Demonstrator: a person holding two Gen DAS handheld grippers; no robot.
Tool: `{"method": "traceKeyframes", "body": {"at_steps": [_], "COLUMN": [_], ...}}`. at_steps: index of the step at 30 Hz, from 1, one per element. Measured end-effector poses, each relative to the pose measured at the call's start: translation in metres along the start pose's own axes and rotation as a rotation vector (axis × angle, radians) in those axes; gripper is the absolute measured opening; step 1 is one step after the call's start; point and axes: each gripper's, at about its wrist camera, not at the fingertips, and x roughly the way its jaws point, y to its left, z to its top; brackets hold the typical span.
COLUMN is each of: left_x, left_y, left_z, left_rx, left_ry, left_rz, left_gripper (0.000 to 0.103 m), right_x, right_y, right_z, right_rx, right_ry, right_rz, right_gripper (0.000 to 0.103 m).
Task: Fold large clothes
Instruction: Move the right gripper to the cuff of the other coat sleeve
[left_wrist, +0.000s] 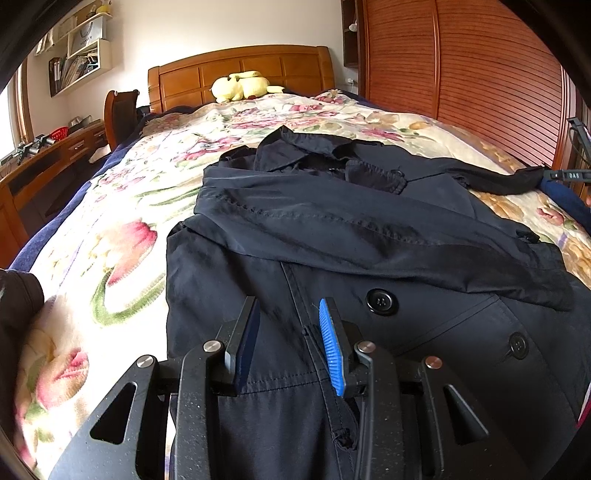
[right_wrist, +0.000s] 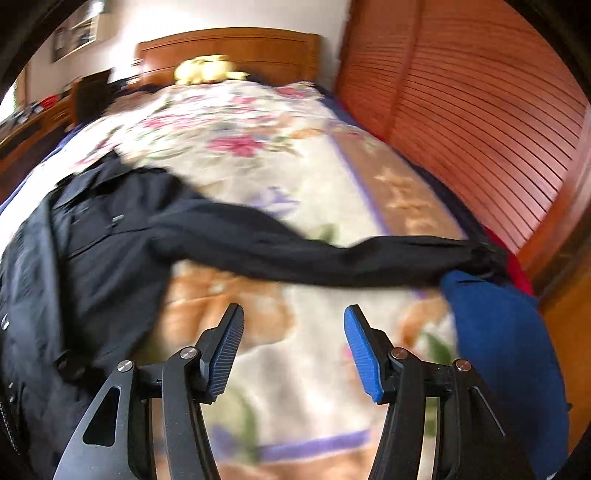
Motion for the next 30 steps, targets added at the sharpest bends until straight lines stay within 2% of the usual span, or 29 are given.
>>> {"method": "traceKeyframes", "body": {"at_steps": [1, 5, 6, 19, 24, 30], "left_x": [0.000, 0.002, 0.002, 0.007, 0.010, 0.013], "left_y": [0.000, 0.000, 0.000, -0.004, -0.004, -0.005], "left_z": [0.000, 0.000, 0.000, 0.000, 0.000, -0.001], "left_rx": [0.000, 0.004, 0.004, 0.016, 0.017, 0.019], "left_ry": [0.001, 0.007, 0.009, 0.033, 0.046, 0.059], "left_rz": [0.000, 0.000, -0.001, -0.002, -0.008, -0.009], "left_gripper": [0.035, 0.035, 0.035, 0.035, 0.035, 0.035], "right_x": [0.003, 0.009, 0.015, 0.055, 0.080, 0.105], "right_y": [-0.011, -0.046, -0.044, -0.097, -0.115, -0.133], "right_z": [0.004, 0.020, 0.026, 0.062, 0.064, 0.067], "right_rx": [0.017, 0.090, 0.107, 0.292, 0.324, 0.398], "right_ry": [0.003, 0.015, 0.017, 0.016, 0.064, 0.095], "right_rz": [-0.017, -0.053, -0.057, -0.152, -0.236, -0.241], "right_gripper": [0.067, 0.073, 0.074, 0.075, 0.075, 0.075]}}
